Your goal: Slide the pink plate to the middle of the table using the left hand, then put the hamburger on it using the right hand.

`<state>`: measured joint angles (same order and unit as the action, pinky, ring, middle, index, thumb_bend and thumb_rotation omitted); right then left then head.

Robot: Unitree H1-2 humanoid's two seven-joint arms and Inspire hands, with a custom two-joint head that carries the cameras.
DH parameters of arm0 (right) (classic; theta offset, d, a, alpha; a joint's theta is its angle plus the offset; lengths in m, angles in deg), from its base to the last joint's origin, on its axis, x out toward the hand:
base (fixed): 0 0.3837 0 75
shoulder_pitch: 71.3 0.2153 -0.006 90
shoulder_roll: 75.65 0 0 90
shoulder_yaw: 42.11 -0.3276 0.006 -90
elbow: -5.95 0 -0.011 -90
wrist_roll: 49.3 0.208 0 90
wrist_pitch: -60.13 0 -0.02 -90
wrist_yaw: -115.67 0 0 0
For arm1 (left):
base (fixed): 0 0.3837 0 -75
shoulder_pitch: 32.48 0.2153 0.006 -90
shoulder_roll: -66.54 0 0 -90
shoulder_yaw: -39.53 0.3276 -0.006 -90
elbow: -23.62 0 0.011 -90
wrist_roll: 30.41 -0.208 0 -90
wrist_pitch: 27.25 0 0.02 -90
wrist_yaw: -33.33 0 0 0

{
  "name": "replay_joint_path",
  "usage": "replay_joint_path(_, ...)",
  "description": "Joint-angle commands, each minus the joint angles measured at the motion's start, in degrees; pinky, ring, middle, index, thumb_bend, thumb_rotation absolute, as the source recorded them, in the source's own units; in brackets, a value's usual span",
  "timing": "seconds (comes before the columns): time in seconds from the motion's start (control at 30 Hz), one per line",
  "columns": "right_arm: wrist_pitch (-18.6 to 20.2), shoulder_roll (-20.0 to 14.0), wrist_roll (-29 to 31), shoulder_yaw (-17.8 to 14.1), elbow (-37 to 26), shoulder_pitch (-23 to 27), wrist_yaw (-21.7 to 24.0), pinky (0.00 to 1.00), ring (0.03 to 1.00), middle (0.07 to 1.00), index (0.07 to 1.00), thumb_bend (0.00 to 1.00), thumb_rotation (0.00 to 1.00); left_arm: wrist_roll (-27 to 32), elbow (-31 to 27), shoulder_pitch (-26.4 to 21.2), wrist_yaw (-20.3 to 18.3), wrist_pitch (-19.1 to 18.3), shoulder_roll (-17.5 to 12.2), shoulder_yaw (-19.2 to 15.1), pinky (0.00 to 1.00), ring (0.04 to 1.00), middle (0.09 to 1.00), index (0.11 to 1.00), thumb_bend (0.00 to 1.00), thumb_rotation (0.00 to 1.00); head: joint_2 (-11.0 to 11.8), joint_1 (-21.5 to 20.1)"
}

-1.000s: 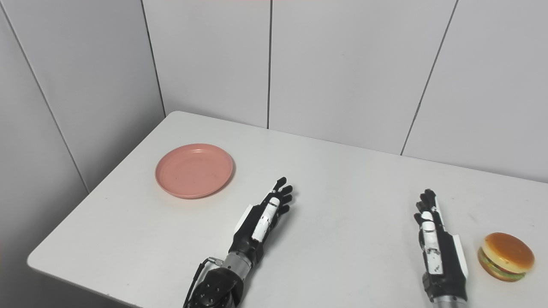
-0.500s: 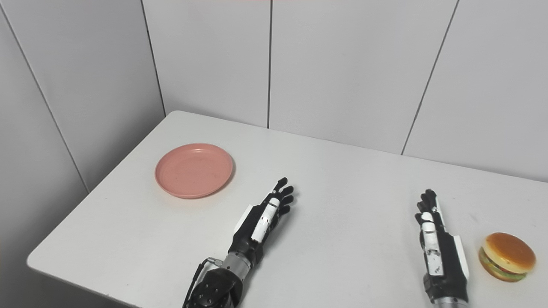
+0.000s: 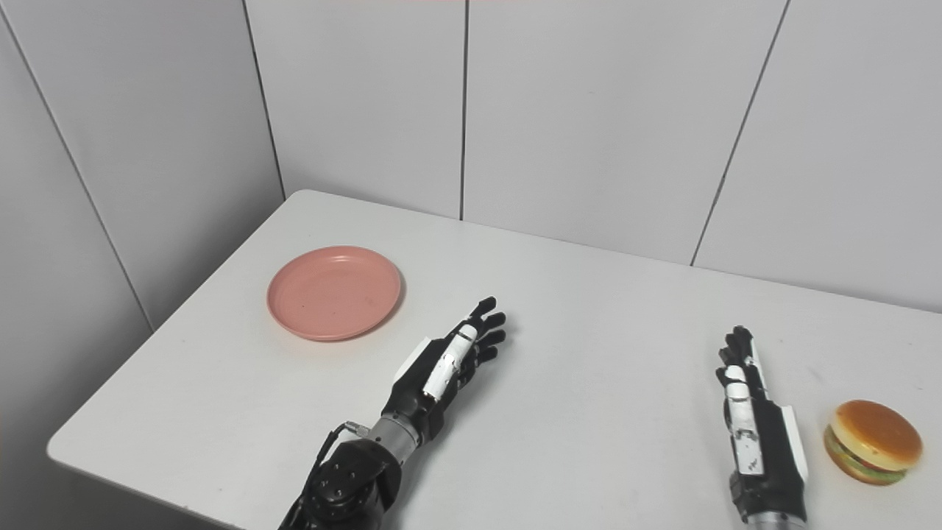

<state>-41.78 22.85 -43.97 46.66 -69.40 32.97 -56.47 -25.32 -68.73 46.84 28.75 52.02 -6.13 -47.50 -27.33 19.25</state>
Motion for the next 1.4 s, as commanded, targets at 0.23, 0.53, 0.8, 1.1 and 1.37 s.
replay_joint_path(0.23,0.6,1.0,0.2,0.0,3.0,-3.7,-0.1,1.0,0.998,0.994,1.0,0.14,1.0,2.3,-7.7,-5.9,-0.1,-3.3,-2.7,-3.3,0.9,0.89,0.896,0.885,0.4,1.0,-0.2,0.2)
replay_joint_path(0.53,0.2,1.0,0.3,-0.1,3.1,-3.8,0.1,1.0,0.997,0.994,1.0,0.14,1.0,3.4,-10.6,-8.7,0.5,-3.4,-5.5,-6.9,0.85,0.855,0.87,0.857,0.42,1.0,-0.1,0.5)
replay_joint_path(0.8,0.1,0.8,0.1,0.0,3.0,-3.8,0.2,1.0,0.994,0.993,1.0,0.15,1.0,4.3,-11.1,-12.0,2.5,-4.2,-7.6,-11.4,0.89,0.884,0.89,0.881,0.42,1.0,0.1,0.6)
replay_joint_path(1.1,-0.3,0.5,0.5,-0.1,3.3,-3.9,0.8,1.0,1.0,0.999,1.0,0.14,1.0,5.9,-6.8,-14.5,3.4,-2.0,-11.4,-15.8,0.89,0.896,0.902,0.885,0.37,1.0,0.2,0.9)
replay_joint_path(1.37,-0.2,0.4,0.8,-0.2,3.5,-3.8,0.7,1.0,0.999,1.0,1.0,0.15,1.0,7.6,-1.1,-16.9,4.3,-0.3,-14.8,-20.2,0.92,0.904,0.907,0.891,0.39,1.0,0.2,0.7)
